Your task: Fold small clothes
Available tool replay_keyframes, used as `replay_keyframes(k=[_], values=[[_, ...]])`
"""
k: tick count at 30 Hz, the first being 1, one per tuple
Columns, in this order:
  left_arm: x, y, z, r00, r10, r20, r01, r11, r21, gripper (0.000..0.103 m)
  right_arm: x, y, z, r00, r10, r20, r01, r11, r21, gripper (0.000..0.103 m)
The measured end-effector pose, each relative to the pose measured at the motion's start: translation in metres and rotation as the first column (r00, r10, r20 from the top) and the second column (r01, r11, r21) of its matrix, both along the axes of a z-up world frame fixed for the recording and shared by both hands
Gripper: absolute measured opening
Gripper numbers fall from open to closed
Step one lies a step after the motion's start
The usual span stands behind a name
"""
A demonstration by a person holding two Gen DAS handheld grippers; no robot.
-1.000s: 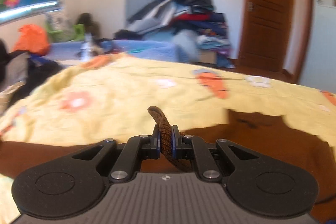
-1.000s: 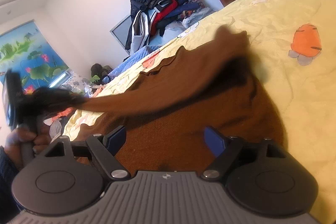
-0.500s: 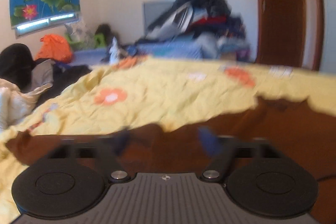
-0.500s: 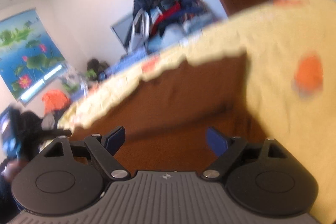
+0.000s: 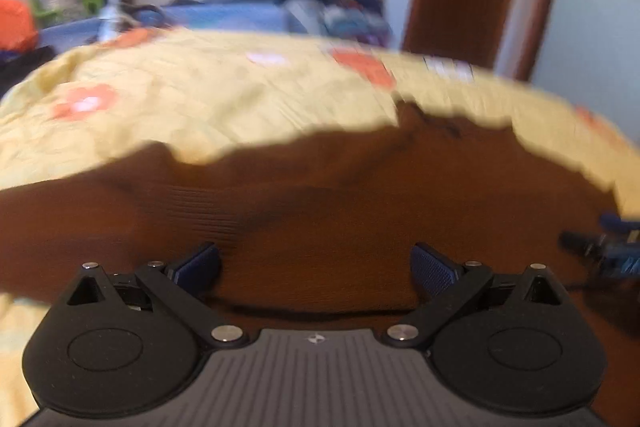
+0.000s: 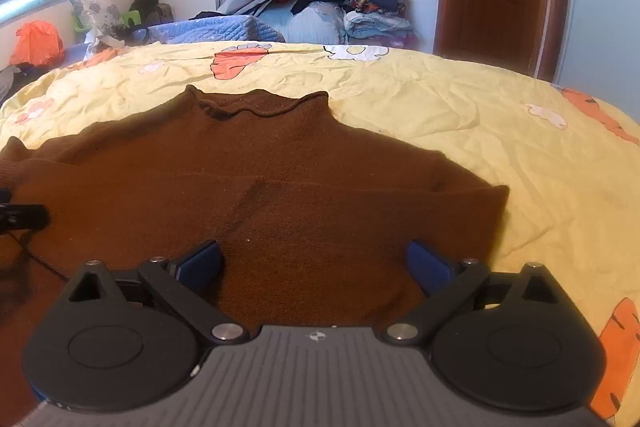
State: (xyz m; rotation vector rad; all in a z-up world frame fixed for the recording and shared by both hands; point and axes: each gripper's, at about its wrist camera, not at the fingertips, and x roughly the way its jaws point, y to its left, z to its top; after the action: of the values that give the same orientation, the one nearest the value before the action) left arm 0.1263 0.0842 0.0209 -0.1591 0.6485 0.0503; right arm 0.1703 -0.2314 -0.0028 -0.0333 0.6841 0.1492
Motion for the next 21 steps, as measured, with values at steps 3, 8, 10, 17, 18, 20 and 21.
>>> replay_keyframes(k=[3,8,10,17,18,20,21], values=[[-0.037,0.059,0.016,0.981,0.173,0.091,-0.165,0.982,-0.095,0.103,0.0,0.0,0.002,1.0,0.005,0.0,-0.005,1.0,0.003,0.103],[-0.087,0.199,0.014,0.806,0.591,0.03,-0.556,0.773,-0.305,0.102,0.004,-0.001,0.005,1.0,0.008,0.0,-0.008,1.0,0.007,0.103],[-0.104,0.248,0.008,0.696,0.718,-0.032,-0.676,0.639,-0.367,0.102,0.004,-0.001,0.005,1.0,0.007,0.002,-0.007,1.0,0.007,0.103],[-0.109,0.32,-0.008,0.663,0.744,-0.086,-0.685,0.557,-0.469,0.077,0.004,0.0,0.005,1.0,0.005,0.002,-0.005,1.0,0.003,0.103],[-0.104,0.321,-0.008,0.671,0.737,-0.083,-0.685,0.573,-0.449,0.058,0.004,0.0,0.005,1.0,0.005,0.002,-0.005,1.0,0.002,0.103],[-0.094,0.322,-0.013,0.677,0.729,-0.098,-0.696,0.592,-0.408,0.034,0.004,0.0,0.005,1.0,0.005,0.003,-0.005,1.0,0.002,0.103],[-0.09,0.324,-0.014,0.673,0.731,-0.108,-0.705,0.591,-0.393,0.023,0.004,0.0,0.005,1.0,0.005,0.002,-0.005,1.0,0.002,0.103]])
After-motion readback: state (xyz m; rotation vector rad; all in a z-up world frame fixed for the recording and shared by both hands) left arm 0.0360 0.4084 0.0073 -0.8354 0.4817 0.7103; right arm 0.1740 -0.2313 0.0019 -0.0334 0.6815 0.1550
